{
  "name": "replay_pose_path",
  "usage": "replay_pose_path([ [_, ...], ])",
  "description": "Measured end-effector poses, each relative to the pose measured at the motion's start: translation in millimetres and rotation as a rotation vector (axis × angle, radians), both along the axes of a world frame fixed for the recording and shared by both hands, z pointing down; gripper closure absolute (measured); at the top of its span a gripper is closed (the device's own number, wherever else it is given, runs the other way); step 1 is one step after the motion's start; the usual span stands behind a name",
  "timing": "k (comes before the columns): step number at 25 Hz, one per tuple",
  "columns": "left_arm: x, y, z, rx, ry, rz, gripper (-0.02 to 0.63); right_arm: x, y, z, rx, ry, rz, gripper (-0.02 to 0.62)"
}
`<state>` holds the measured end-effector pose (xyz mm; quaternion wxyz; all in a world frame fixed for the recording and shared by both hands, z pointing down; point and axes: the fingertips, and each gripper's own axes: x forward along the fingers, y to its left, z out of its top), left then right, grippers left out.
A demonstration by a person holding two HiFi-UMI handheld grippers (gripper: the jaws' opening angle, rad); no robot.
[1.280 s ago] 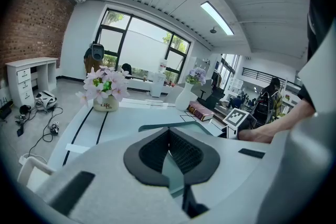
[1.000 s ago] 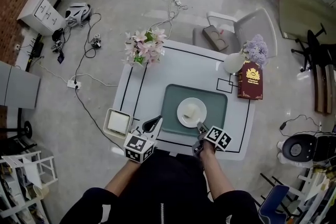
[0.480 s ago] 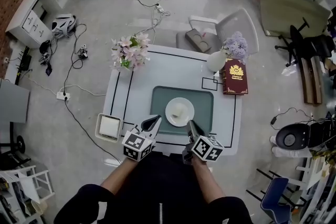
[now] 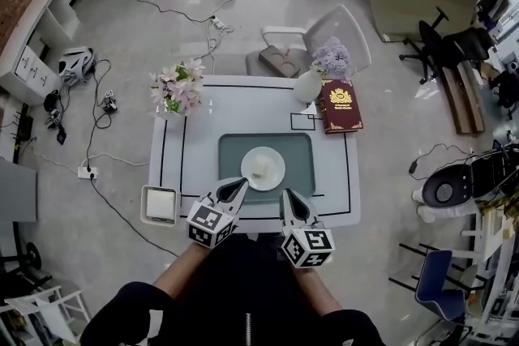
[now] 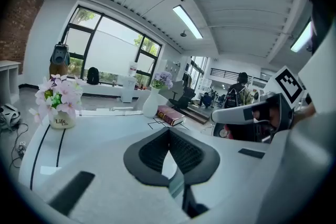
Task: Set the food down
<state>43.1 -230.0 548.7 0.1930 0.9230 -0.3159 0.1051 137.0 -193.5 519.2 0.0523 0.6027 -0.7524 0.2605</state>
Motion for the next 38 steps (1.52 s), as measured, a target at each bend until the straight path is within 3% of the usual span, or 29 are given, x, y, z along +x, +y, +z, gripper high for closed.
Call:
replay_pose_path([
  [5,5,13,-5,0.025,-0.008,0.046,0.600,1,20,-22,0.078,0.062,0.030,0.586],
  [11,5,25,-5,0.031,-0.008,0.074,0.600,-4,42,-29,0.121,0.068,0.059,0.586],
  [38,6,27,-14,0.056,0.006,0.060,0.600,-16,54,-29,0.129,0.068,0.014,0.588],
])
